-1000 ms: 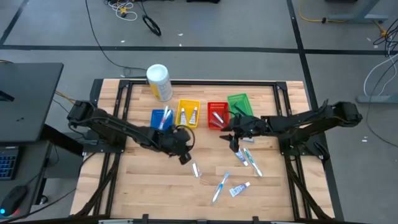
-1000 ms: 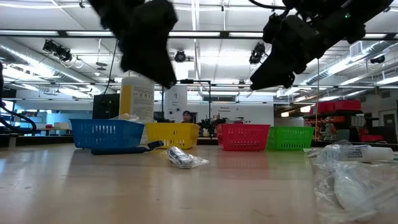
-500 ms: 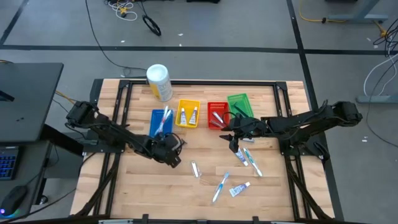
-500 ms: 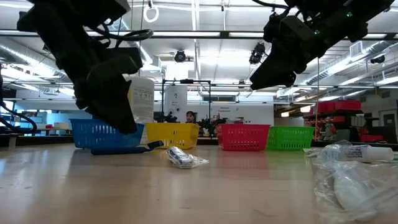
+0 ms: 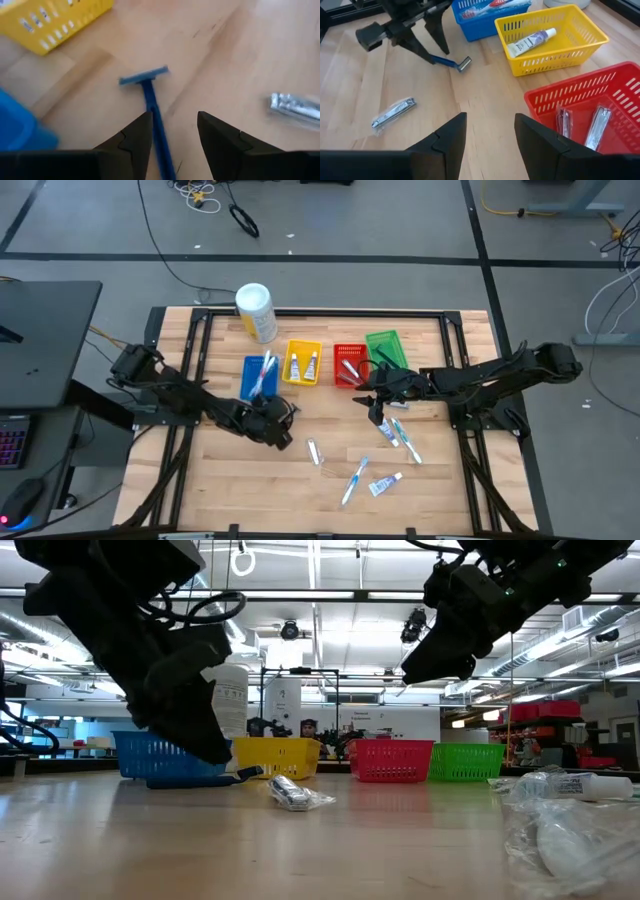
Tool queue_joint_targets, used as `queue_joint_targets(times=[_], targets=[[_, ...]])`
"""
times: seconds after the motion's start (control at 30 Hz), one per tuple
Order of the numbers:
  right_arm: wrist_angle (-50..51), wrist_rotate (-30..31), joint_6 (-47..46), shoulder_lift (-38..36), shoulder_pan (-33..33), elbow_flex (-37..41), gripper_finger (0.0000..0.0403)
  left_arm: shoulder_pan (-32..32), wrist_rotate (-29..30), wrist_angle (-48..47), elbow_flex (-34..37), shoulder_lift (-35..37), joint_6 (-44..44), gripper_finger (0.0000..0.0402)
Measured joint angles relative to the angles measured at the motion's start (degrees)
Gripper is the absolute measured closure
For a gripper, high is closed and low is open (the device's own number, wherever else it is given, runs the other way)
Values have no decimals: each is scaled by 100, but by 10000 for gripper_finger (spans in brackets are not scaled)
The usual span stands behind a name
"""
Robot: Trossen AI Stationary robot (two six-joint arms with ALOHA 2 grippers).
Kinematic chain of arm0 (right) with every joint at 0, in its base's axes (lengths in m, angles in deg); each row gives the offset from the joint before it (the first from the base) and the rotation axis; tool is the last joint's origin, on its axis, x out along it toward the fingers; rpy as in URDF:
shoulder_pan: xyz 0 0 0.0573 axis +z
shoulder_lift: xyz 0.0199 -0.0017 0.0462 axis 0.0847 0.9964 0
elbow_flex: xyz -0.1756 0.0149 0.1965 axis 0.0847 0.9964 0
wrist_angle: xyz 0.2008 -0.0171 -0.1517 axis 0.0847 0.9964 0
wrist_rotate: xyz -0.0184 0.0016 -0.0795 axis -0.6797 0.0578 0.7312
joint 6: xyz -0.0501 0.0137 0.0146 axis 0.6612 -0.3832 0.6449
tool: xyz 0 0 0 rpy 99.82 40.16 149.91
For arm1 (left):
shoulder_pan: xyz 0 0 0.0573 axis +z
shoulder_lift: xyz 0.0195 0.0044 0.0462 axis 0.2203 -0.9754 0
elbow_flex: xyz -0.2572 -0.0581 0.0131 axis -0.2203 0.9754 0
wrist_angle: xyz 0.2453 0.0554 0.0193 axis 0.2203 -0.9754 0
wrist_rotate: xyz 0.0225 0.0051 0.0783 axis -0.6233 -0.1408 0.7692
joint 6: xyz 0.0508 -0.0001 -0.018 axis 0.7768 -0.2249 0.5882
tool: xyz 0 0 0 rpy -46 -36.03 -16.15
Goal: Pick & Place Travel size toiletries
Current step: Put the blue razor into the green bin
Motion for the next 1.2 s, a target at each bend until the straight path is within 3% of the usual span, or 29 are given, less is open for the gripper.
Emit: queue_joint_targets(times=[0.27, 0.5, 0.67, 1.0, 1.2], targets=[[-56, -2, 0, 0, 0, 0, 225, -355, -120, -495, -694, -46, 158, 266], [-68, -2, 0, 0, 0, 0, 225, -848, 121, -1519, -889, -41, -579, 283], [-68, -4, 0, 0, 0, 0, 225, -965, 481, -2116, -889, -41, -1558, 266], [-71, -48, -234, 0, 2, 0, 225, -952, 704, -2214, -870, -62, -1327, 218], [-80, -48, -237, 0, 2, 3, 225, -937, 759, -1835, -478, -358, -1818, 212]])
